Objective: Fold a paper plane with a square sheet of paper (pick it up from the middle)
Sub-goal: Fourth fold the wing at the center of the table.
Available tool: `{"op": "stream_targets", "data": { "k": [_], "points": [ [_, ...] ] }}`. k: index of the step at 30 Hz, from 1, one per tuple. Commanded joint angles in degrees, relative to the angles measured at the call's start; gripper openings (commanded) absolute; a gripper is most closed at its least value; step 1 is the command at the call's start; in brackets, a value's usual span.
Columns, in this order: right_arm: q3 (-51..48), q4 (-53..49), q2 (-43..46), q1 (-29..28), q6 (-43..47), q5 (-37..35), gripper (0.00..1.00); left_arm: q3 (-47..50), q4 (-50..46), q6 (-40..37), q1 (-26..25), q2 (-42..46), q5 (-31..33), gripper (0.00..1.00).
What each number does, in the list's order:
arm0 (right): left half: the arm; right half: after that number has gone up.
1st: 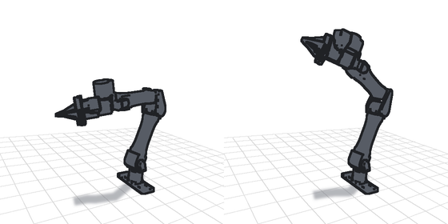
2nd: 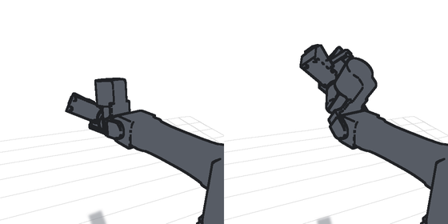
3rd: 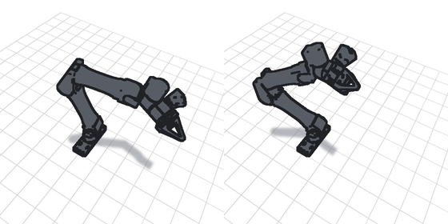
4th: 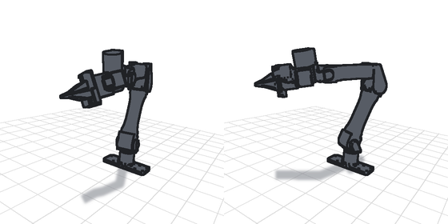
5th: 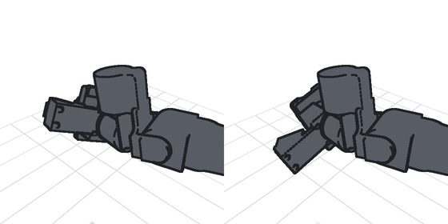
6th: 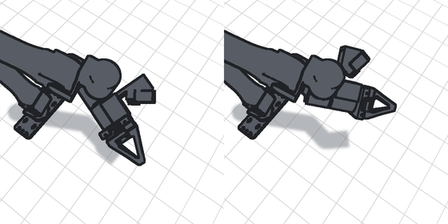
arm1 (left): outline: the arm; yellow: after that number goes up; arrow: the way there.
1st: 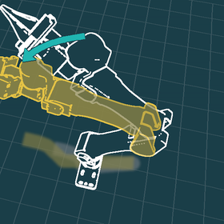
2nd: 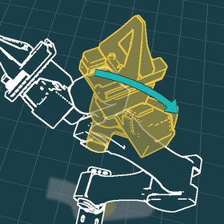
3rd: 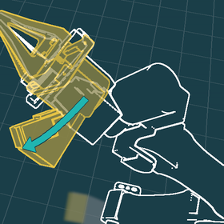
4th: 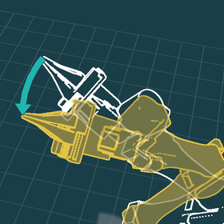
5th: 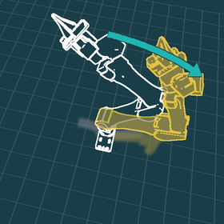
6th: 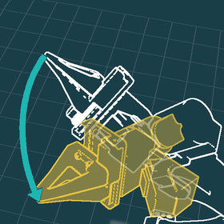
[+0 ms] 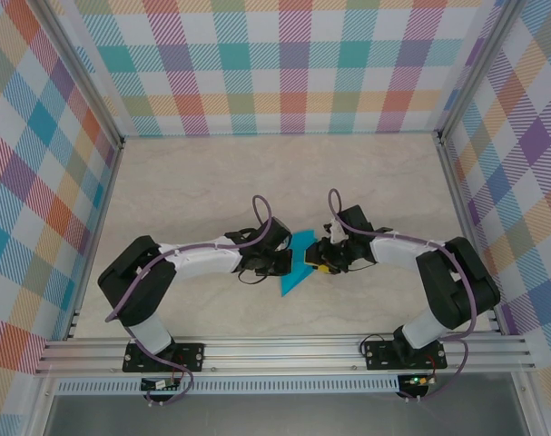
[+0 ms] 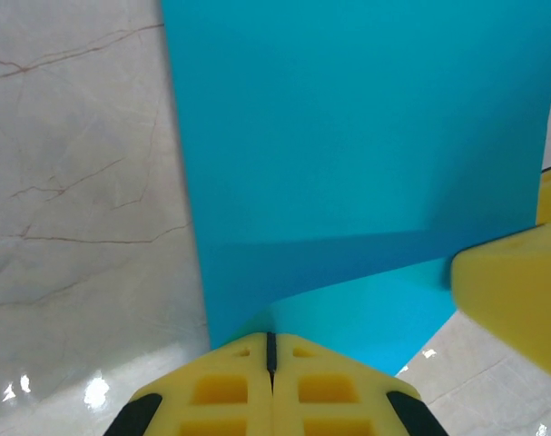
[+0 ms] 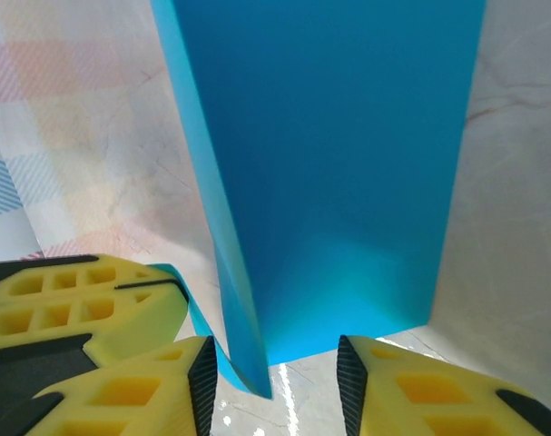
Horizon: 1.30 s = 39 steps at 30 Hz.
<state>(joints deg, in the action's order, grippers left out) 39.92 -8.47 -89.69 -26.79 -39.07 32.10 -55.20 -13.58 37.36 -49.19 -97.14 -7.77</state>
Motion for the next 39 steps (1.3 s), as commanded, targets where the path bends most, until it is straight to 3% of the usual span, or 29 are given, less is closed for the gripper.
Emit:
{"op": "stream_targets", "data": {
  "k": [1,10,15,18,23,30,39],
  "points": [
    [2.06,0.67,-1.62,-0.77,3.3,3.14,0.4,-1.45,-0.84,-1.32,0.62,-2.01,0.87,0.04],
    [5.6,-2.9,-6.18,-1.95,7.29,1.62,0.22,-0.79,0.37,-1.03,0.65,-2.66,1.6,0.04],
    [6.4,-4.73,-6.12,-2.04,7.31,-0.62,0.15,2.42,2.74,-1.39,0.13,2.64,2.69,0.15],
    [6.69,-5.54,-5.7,-2.05,6.59,-1.66,0.14,3.61,2.58,-2.81,-1.93,6.19,5.84,0.27],
    [7.47,-7.07,-5.67,-2.13,5.88,-1.73,0.13,3.59,-0.37,-5.66,-7.74,7.57,12.92,0.36],
    [8.24,-8.56,-4.27,-2.13,5.33,-0.63,0.13,-0.78,-6.35,-6.69,-16.06,1.51,25.29,0.39],
    [8.24,-8.33,-4.13,-2.13,4.55,0.33,0.13,-7.31,-10.97,-4.42,-20.99,-6.55,36.75,0.39]
  ]
}}
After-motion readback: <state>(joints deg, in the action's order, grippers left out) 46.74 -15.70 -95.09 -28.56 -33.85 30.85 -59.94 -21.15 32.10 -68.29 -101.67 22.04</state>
